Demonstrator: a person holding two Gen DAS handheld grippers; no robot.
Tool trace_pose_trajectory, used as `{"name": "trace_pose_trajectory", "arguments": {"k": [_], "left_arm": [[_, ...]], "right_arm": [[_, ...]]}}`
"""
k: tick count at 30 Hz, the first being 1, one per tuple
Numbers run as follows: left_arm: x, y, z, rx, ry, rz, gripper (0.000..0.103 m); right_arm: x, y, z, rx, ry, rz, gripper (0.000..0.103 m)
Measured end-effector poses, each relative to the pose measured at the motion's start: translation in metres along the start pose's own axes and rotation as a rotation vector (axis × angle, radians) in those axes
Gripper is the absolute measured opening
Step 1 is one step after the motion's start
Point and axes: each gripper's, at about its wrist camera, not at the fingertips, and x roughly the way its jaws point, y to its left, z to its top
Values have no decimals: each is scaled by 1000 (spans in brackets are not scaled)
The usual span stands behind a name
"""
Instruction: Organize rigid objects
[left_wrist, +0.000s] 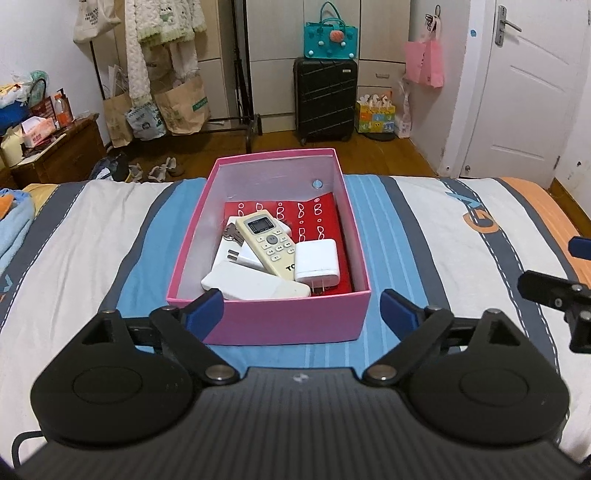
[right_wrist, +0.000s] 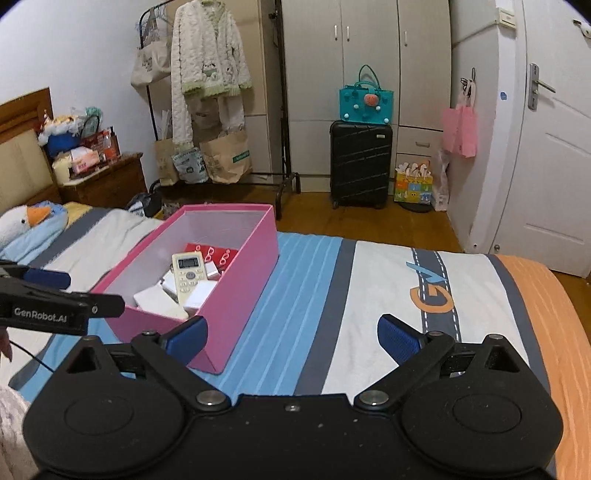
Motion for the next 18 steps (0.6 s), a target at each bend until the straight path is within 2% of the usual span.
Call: {"name": "trace_pose_trajectory", "arguments": {"k": [7,18], "left_arm": [[0,-4,-4,-4,3,-3,94],[-1,-5,-10,-20,-13,-11,100]], "right_arm": [[-15,5,1,-5,-30,-54,101],[-22,3,6,36,-36,-61,103]]}}
